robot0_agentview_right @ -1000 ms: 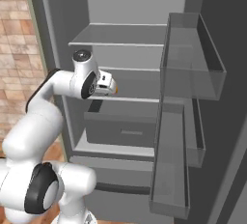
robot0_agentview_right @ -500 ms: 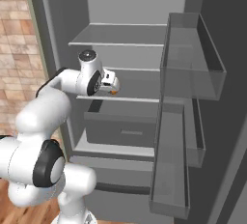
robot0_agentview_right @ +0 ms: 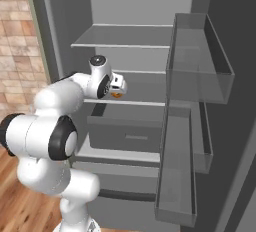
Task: Place the cold items (sweet potato and tangerine) from the fridge in one tupperware on the dining counter. Place the warm items (kebab skewer and hot dog) in the stove area in another tupperware.
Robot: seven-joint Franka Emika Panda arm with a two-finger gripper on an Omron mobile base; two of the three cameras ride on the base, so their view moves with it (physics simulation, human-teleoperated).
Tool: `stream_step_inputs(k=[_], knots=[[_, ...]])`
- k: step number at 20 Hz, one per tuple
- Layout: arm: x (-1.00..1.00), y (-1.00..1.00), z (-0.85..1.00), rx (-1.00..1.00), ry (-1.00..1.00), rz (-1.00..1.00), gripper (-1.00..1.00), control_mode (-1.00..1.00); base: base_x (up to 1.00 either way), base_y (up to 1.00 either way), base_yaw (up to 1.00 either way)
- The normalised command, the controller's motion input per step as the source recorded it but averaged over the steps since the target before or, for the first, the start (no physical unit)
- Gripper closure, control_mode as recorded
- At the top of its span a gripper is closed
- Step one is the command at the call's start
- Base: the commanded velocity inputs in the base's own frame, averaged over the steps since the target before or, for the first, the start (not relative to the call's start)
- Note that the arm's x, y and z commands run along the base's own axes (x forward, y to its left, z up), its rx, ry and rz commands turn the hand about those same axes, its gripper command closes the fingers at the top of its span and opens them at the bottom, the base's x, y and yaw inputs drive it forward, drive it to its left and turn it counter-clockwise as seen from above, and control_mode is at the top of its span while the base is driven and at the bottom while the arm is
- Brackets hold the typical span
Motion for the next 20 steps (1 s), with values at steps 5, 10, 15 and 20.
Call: stream_step_inputs(k=[5,10,15,20], knots=[[0.58,0.0,-0.22,0.0,0.01,0.0,-1.0,-1.0,0.0,0.0,0.0],[0.53,0.0,-0.19,0.0,0.04,0.0,-1.0,-1.0,0.0,0.0,0.0],[0.45,-0.01,-0.17,0.0,0.09,0.0,-1.0,-1.0,0.0,0.0,0.0],[0.31,0.0,-0.15,0.0,0.05,0.0,-1.0,-1.0,0.0,0.0,0.0]])
